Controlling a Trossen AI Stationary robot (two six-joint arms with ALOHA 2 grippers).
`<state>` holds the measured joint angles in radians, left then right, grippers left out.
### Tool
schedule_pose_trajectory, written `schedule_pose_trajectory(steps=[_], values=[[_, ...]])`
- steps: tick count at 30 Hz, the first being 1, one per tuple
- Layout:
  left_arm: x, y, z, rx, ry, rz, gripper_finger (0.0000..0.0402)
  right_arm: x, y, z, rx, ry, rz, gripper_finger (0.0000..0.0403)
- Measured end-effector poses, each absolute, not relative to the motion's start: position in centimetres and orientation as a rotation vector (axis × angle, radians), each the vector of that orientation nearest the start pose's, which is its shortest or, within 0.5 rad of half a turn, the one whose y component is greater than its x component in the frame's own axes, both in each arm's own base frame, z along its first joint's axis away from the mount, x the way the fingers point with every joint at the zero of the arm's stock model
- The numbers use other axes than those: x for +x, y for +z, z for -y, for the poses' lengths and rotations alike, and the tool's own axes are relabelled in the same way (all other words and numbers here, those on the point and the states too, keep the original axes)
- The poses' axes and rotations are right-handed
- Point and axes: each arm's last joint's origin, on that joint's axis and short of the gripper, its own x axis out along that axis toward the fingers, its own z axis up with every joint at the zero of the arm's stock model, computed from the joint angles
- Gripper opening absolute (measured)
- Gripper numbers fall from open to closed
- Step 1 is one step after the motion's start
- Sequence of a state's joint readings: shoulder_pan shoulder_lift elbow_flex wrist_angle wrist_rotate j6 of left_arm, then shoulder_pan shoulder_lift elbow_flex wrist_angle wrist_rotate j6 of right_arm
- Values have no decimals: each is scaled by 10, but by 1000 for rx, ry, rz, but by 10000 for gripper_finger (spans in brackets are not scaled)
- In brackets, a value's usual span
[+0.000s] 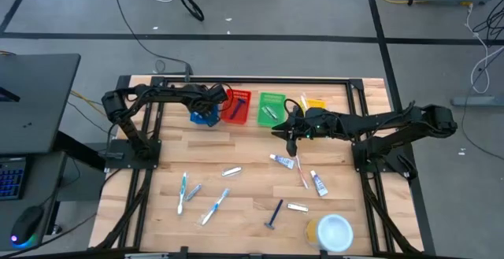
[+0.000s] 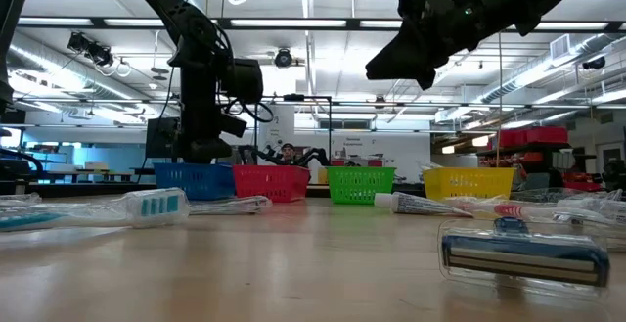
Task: Pick & Place Travel size toiletries
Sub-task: Put the white toothpaste into the blue bin, then put the blue razor into the orange bin
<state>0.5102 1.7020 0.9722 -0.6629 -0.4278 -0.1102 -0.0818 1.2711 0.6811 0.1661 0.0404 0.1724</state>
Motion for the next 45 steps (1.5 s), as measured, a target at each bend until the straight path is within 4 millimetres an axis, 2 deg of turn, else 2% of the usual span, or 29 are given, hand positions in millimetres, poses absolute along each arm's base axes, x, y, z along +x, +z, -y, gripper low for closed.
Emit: schedule_pose_trajectory(steps=[4, 8, 12, 19, 23, 26, 32, 36, 40, 45], values=[[254, 154, -149, -66, 798, -1412, 154, 266, 228, 26, 171, -260, -411, 95], [255, 166, -141, 27, 824, -1396, 154, 266, 227, 26, 149, -261, -429, 95], [251, 192, -130, 49, 829, -1304, 154, 265, 225, 25, 152, -233, -453, 95], [236, 248, -102, -11, 730, -1052, 153, 265, 225, 22, 164, -130, -459, 95], [227, 270, -83, -38, 626, -941, 151, 268, 220, 16, 130, -101, -476, 95], [226, 279, -71, -45, 573, -880, 150, 273, 212, 9, 90, -67, -504, 100], [233, 282, -55, -31, 517, -828, 150, 286, 195, -7, 29, 11, -523, 131], [241, 276, -48, -34, 494, -846, 150, 292, 190, -26, 26, 202, -497, 147], [248, 268, -43, -49, 487, -863, 150, 295, 179, -53, -1, 462, -482, 149], [261, 263, -41, -53, 469, -829, 150, 298, 156, -79, -14, 554, -537, 150]])
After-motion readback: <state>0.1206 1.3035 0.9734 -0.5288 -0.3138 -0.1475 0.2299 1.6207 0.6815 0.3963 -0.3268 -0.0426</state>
